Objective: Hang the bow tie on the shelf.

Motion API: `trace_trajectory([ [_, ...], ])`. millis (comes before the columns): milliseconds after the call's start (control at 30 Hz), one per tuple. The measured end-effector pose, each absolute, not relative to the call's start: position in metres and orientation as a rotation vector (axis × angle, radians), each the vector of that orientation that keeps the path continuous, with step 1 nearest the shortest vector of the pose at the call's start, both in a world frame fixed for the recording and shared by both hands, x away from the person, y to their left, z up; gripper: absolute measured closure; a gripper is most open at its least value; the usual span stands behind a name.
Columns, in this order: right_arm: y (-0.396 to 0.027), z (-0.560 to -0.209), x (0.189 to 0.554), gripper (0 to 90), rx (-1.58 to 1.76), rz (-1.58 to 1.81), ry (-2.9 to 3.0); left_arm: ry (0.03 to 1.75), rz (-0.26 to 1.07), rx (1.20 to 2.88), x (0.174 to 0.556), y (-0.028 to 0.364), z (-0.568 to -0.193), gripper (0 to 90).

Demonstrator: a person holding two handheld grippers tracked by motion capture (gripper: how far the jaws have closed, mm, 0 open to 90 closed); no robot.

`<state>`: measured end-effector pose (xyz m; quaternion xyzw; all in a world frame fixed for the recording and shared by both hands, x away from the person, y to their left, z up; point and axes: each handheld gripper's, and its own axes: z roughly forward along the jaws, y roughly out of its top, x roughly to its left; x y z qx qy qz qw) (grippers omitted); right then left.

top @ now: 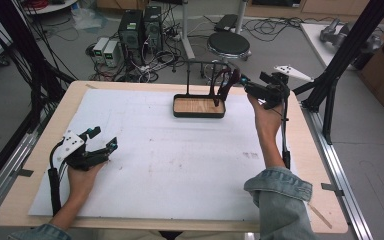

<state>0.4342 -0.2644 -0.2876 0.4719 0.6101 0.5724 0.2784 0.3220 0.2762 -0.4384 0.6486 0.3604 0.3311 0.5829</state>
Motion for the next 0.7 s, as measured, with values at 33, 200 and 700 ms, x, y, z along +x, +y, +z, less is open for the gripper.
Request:
trace_trajectory([
  [33, -0.264, -0.287, 0.432, 17.2, 1.261, 1.54, 1.637, 0.841, 0.774, 1.515, 0.322, 0.276, -0.438, 24.0],
  [200, -0.262, -0.288, 0.414, 16.9, 1.19, 1.526, 1.632, 0.839, 0.772, 1.521, 0.321, 0.276, -0.438, 23.8],
  [700, -0.269, -0.311, 0.365, 11.6, 1.117, 1.558, 1.598, 0.837, 0.785, 1.527, 0.321, 0.275, -0.438, 23.4],
])
